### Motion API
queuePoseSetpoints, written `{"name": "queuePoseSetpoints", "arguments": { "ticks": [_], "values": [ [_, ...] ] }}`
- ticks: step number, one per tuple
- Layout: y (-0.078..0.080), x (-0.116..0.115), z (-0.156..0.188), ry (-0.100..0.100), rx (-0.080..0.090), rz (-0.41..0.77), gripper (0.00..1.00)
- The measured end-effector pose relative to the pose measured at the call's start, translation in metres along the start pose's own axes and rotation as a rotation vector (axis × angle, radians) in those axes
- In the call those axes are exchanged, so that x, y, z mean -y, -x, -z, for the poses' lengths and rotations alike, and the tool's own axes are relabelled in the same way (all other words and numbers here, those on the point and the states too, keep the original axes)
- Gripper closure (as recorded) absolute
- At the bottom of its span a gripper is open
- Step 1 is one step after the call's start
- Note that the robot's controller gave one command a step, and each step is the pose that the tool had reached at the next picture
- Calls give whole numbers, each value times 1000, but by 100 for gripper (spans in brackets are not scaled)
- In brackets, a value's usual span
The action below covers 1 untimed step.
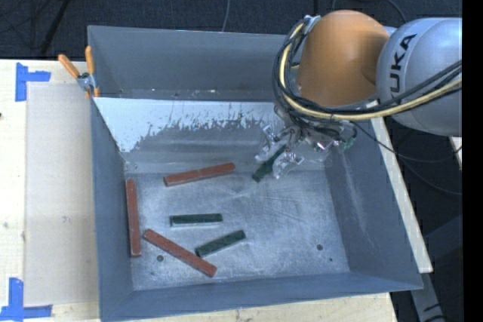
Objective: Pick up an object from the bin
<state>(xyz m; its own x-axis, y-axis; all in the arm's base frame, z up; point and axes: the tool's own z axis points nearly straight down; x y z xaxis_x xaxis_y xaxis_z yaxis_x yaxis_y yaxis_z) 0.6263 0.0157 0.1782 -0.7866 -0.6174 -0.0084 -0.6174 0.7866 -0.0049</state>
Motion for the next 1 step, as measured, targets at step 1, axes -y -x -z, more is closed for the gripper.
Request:
{"name": "queuePoseSetpoints", "arguments": {
  "ticks": [1],
  "values": [
    [-2, -1, -35, 7, -9, 0, 100]
  ]
}}
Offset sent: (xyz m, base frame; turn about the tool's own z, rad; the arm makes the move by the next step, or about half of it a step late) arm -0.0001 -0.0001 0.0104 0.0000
